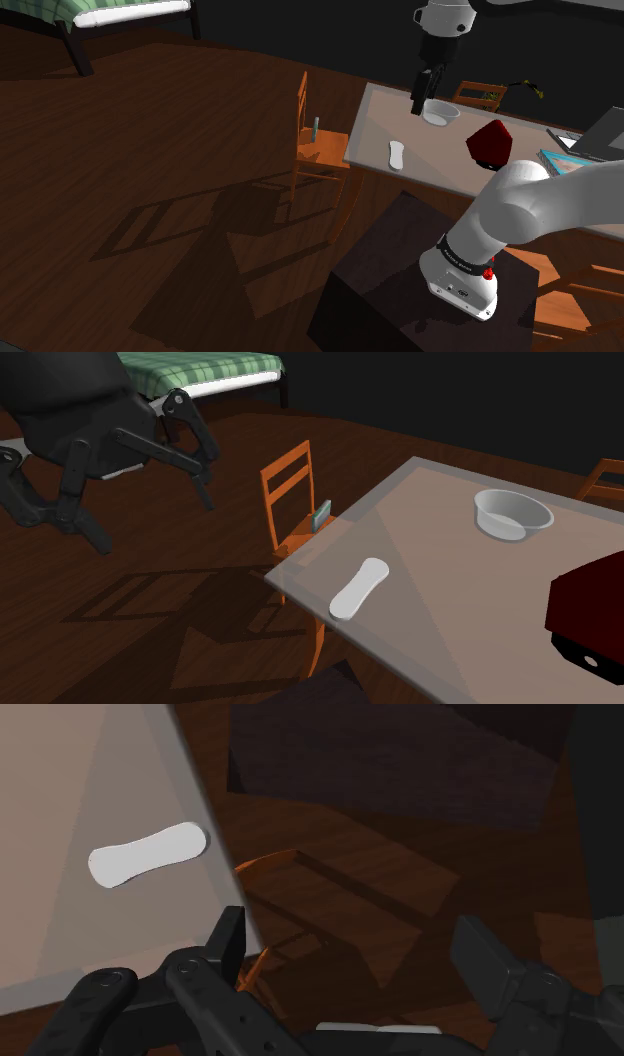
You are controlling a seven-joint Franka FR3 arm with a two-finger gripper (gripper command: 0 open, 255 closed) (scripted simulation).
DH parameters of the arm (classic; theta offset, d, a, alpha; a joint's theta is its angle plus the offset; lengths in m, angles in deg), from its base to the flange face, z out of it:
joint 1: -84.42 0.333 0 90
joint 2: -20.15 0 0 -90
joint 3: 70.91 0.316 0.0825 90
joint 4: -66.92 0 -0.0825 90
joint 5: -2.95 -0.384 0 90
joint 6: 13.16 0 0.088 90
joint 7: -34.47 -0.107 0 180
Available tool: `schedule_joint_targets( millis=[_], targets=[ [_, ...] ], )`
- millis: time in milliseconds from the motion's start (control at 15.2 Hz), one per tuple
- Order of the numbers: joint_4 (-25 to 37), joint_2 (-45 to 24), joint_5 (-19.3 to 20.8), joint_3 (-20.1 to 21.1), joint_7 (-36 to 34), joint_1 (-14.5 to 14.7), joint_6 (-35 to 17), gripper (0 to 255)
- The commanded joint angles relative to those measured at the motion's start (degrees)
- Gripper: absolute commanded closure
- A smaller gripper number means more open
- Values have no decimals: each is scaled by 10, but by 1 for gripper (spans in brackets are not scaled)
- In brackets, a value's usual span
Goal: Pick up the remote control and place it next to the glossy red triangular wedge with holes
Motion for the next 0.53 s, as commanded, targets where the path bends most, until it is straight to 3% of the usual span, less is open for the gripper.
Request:
schedule_joint_targets(
  millis=[0, 462],
  targets=[
    [0, 0, 0, 0, 0, 0, 0, 0],
    [-55, -63, 16, -39, -58, -55, -130, 0]
  ],
)
